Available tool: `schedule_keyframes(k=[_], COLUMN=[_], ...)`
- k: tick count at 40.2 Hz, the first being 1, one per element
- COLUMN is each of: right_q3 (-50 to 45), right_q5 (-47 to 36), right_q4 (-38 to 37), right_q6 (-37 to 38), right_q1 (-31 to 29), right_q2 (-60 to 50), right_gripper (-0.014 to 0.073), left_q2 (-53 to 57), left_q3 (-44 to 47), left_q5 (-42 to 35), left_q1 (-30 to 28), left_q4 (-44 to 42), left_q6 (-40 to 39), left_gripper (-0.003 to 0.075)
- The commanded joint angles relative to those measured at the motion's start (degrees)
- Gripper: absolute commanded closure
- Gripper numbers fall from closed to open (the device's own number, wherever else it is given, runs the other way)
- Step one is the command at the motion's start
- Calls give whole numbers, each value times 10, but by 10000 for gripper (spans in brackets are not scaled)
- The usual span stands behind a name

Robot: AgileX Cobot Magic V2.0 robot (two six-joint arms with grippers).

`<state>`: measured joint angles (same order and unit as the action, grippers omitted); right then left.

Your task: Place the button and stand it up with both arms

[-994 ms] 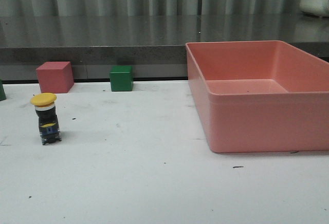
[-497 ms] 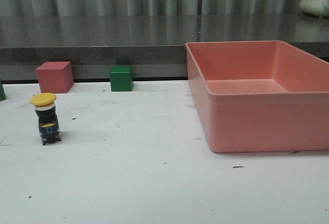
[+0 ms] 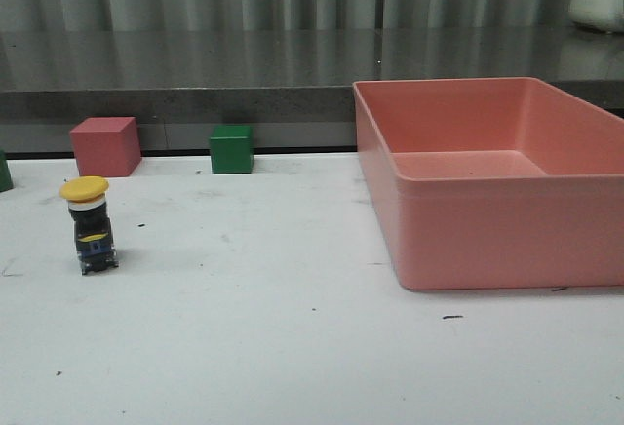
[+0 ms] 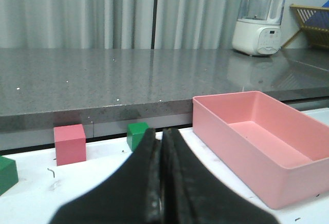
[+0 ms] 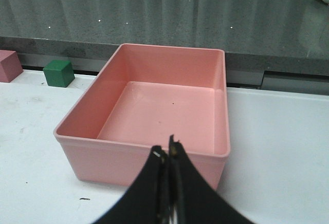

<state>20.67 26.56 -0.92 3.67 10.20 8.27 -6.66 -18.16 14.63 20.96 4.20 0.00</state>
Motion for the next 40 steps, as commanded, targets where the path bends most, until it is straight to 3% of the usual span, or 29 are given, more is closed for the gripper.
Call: schedule_keyframes(k=[1,8,19,24,40], right_q3=[14,14,14,14,14], right_q5=[-47,-47,-47,-47,-47], right_q4=[-7,-7,-7,-7,-7], right_q6=[-8,-8,-8,-8,-8], right_q1=[-3,-3,-3,-3,-3], right_q2=[6,6,6,6,6], right_gripper=[655,655,655,655,655], left_q2=[18,84,83,83,82], left_q3=[21,92,165,196,195], left_q5=[-58,-59,-103,-138,-115], left_q1=[-21,-91,-189,-204,-205], left_q4=[-14,-9,-8,-8,-8], left_q6=[-28,-28,-28,-28,-28], left_gripper=[740,740,740,740,740])
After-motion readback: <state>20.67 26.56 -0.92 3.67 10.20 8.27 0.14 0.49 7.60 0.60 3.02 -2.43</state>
